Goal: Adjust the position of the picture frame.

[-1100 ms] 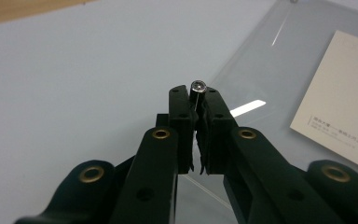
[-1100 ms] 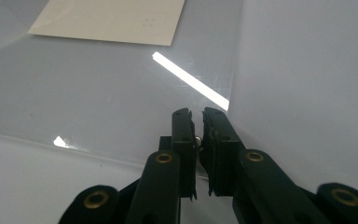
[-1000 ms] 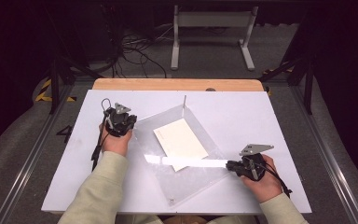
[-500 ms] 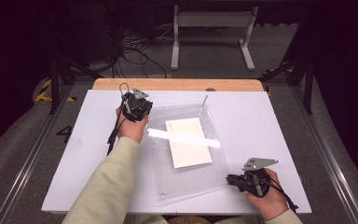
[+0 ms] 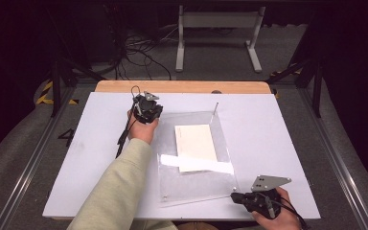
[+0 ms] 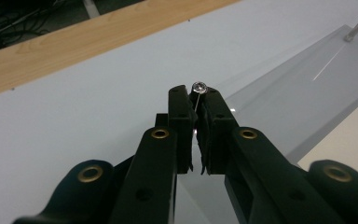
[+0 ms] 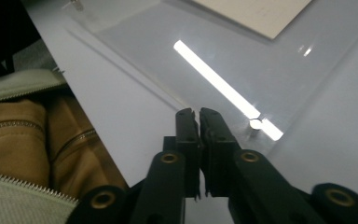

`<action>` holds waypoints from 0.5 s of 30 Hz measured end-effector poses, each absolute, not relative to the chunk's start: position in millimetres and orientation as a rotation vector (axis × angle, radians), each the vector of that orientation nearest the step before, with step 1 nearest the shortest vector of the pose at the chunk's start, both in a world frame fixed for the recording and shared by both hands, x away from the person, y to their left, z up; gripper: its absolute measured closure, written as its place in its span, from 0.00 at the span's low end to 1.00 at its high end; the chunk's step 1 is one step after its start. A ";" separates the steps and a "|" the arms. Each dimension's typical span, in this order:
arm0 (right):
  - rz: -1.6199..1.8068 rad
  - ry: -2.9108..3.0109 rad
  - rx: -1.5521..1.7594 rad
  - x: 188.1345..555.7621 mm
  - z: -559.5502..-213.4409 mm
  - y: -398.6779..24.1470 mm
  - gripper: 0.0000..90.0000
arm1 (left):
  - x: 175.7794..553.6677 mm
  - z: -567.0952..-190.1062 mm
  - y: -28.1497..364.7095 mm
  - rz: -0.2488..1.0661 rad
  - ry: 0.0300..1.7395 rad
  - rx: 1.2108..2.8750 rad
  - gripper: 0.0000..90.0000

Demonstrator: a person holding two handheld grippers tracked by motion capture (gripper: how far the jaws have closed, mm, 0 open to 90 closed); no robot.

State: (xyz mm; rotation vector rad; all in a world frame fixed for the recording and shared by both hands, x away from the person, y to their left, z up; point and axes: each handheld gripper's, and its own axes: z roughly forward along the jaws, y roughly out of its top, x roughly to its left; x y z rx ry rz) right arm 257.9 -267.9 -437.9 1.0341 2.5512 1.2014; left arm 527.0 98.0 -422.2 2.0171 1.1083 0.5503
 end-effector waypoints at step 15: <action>1.171 2.412 1.087 265.4 -442.5 -283.2 0.89 | 518.0 -427.8 98.8 0.489 1.051 1.984 0.74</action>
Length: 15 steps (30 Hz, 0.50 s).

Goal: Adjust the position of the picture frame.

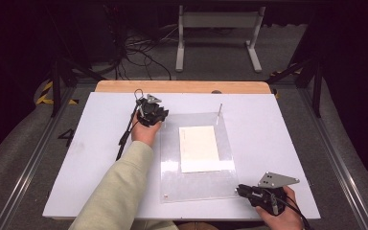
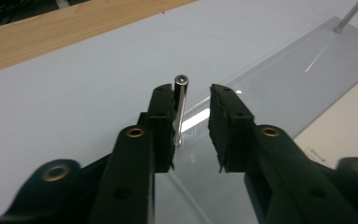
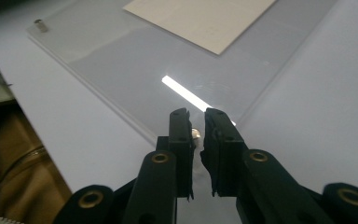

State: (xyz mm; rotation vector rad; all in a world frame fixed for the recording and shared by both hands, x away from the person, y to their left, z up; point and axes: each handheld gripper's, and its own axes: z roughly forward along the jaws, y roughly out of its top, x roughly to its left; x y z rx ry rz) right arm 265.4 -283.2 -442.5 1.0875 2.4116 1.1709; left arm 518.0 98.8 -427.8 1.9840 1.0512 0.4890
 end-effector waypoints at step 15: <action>1.090 2.469 1.173 287.8 -454.0 -289.2 0.99 | 426.2 -422.6 134.8 0.439 0.801 2.014 0.65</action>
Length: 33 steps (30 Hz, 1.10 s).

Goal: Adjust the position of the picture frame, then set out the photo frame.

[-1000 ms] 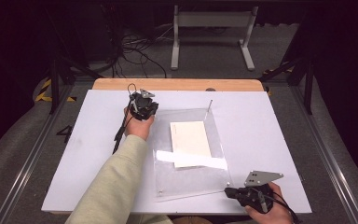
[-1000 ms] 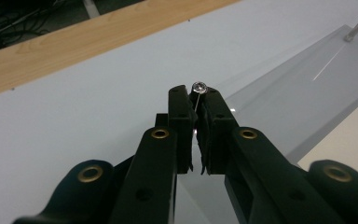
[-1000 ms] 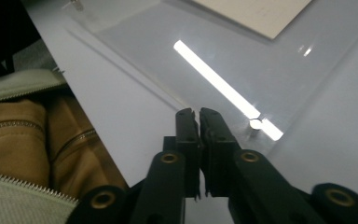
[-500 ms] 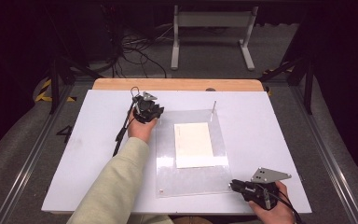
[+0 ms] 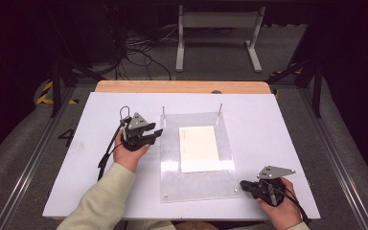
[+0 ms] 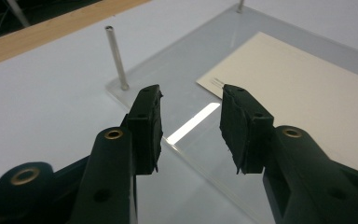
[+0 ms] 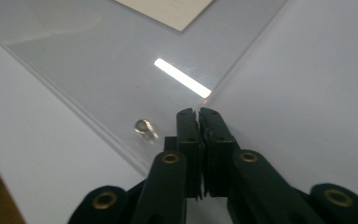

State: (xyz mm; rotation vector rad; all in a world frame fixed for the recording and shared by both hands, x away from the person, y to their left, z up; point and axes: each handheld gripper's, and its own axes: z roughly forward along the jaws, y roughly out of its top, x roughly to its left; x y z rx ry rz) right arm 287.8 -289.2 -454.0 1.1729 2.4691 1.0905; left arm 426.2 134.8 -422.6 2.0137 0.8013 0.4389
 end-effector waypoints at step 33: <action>1.181 2.464 0.921 301.7 -421.6 -268.5 0.84 | 361.4 -432.5 173.2 0.339 0.707 2.098 0.54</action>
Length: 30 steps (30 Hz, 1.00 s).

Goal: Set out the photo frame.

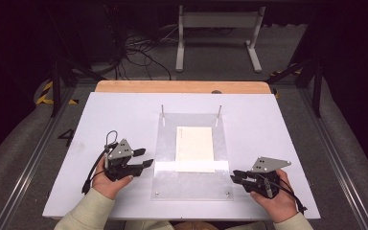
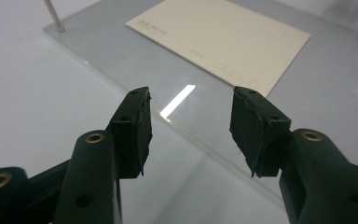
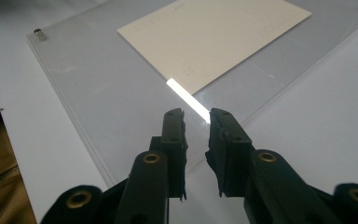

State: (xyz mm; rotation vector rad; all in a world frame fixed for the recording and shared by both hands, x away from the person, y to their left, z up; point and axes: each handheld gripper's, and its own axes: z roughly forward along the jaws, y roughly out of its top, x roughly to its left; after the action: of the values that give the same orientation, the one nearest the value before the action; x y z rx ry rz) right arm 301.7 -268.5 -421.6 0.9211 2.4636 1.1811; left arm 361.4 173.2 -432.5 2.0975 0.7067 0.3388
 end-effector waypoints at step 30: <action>1.129 2.358 0.918 405.7 -378.3 -250.9 0.79 | 336.8 -432.8 197.4 0.344 0.771 2.044 0.46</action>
State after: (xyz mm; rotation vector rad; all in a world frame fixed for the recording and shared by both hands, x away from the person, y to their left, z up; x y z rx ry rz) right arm 405.7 -250.9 -378.3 0.9175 2.3580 1.1288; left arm 336.8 197.4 -432.8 2.0445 0.7709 0.3435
